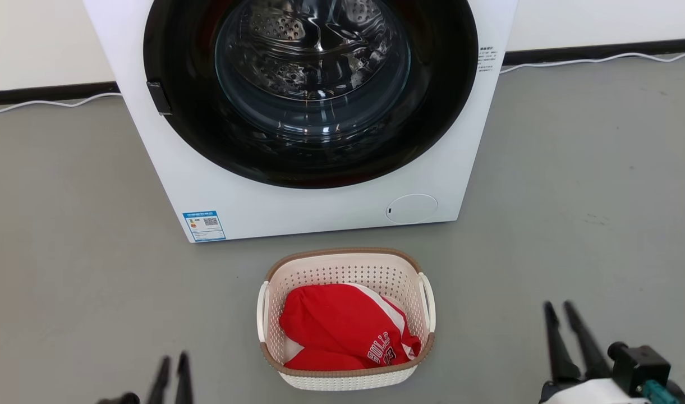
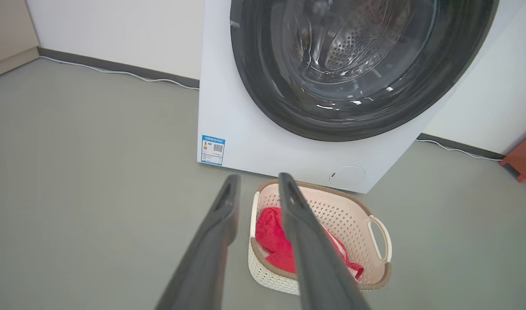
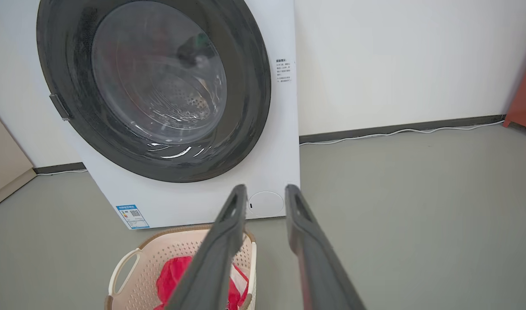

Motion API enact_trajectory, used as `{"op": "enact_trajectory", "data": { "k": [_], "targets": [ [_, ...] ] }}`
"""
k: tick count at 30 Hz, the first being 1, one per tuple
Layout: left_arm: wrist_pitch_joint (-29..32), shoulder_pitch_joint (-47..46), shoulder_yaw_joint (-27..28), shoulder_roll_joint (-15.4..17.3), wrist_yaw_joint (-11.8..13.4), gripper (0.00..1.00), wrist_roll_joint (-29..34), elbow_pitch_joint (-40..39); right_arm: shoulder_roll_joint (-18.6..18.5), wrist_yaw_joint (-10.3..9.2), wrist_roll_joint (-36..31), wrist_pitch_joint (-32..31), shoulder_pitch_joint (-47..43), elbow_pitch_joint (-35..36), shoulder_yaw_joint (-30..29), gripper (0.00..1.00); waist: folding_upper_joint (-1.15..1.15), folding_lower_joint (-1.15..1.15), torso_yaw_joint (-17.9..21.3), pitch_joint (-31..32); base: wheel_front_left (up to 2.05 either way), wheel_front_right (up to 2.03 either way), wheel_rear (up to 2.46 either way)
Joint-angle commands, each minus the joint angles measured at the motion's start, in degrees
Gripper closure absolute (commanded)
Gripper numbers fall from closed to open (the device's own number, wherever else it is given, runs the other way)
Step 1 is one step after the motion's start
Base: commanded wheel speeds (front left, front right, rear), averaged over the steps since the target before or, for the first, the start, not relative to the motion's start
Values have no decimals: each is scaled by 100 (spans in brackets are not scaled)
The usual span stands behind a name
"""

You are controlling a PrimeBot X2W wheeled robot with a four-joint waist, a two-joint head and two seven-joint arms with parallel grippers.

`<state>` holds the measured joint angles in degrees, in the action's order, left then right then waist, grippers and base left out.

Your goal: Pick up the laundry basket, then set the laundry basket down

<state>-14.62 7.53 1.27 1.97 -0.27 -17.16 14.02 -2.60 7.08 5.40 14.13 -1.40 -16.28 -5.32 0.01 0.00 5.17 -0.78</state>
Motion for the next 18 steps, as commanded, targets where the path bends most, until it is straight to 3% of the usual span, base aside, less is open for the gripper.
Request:
{"op": "enact_trajectory", "data": {
  "k": [1,8,18],
  "targets": [
    [1,23,-1,-13,0,100,-3,62,7,0,3,-2,-5,-62,0,100,-1,0,0,0,0,0,0],
    [137,-65,46,-7,-41,100,-420,73,5,2,487,-133,46,-57,-21,100,-1,13,-29,18,0,0,0],
    [276,-159,70,0,-93,100,-962,61,2,5,1115,-269,94,-28,-17,100,-1,0,-66,9,0,0,0]
  ]
}}
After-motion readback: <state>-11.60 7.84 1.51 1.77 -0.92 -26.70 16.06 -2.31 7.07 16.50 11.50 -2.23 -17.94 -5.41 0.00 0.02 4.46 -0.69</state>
